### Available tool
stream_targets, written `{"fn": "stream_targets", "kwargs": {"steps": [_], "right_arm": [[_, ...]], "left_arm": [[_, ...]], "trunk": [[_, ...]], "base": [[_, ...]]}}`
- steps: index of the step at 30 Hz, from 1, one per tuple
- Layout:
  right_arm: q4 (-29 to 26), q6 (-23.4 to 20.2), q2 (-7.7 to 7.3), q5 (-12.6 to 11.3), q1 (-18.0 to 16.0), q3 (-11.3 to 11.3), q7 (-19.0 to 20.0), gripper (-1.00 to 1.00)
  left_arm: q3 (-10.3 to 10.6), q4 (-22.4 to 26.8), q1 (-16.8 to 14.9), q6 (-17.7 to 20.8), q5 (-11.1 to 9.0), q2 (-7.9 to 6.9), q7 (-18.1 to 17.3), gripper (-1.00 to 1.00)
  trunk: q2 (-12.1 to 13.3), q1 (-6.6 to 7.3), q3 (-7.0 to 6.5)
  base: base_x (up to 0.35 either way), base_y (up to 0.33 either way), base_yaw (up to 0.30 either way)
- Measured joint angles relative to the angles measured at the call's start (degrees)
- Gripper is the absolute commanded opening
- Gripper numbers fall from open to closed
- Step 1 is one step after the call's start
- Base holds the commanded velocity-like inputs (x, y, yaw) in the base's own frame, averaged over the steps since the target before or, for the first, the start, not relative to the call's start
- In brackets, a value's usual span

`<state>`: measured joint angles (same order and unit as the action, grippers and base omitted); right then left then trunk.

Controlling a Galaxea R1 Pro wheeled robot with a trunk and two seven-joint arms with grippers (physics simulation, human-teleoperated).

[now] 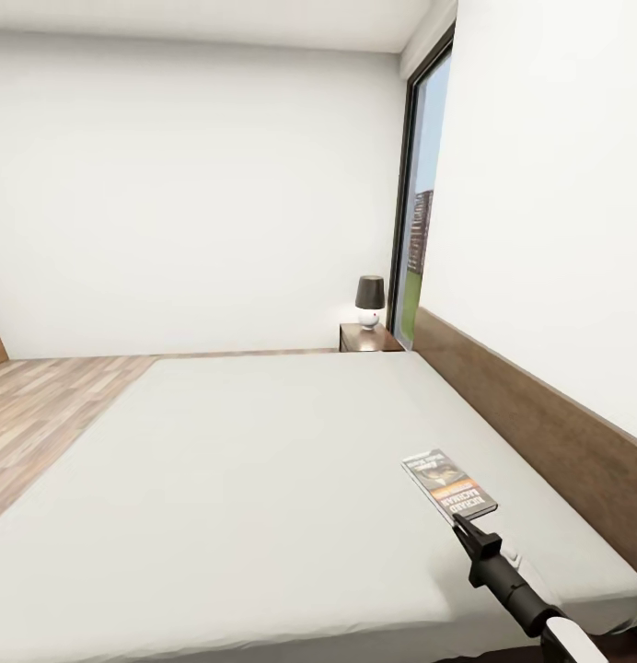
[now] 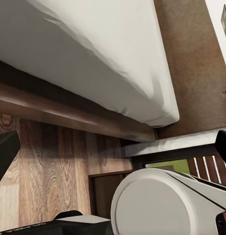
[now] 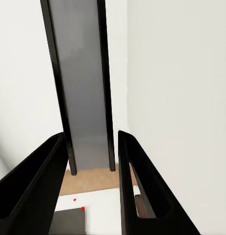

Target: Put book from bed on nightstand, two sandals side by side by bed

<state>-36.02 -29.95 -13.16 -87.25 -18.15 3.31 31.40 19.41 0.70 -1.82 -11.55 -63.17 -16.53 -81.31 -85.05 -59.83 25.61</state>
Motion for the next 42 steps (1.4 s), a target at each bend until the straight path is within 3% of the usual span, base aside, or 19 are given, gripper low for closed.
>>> {"fn": "stream_targets", "kwargs": {"steps": [11, 27, 42], "right_arm": [[-0.02, 0.14, -0.11, -0.23, -0.01, -1.5, 0.09, -1.0], [0.0, 0.31, -0.03, -0.14, -0.01, -1.6, 0.09, -1.0], [0.01, 0.36, 0.01, -0.07, -0.01, -1.72, 0.08, -1.0]], "left_arm": [[-0.02, 0.01, 0.01, 0.0, -0.01, 0.01, -0.02, 1.0], [-0.03, 0.02, 0.01, 0.0, -0.02, 0.01, -0.02, 1.0], [-0.03, 0.02, 0.01, 0.0, -0.02, 0.01, -0.02, 1.0]], "trunk": [[0.0, -0.01, 0.0], [0.0, -0.01, 0.0], [0.0, 0.0, 0.0]], "base": [[-0.033, 0.0, 0.038], [-0.141, 0.0, 0.193], [-0.024, 0.001, 0.185]]}}
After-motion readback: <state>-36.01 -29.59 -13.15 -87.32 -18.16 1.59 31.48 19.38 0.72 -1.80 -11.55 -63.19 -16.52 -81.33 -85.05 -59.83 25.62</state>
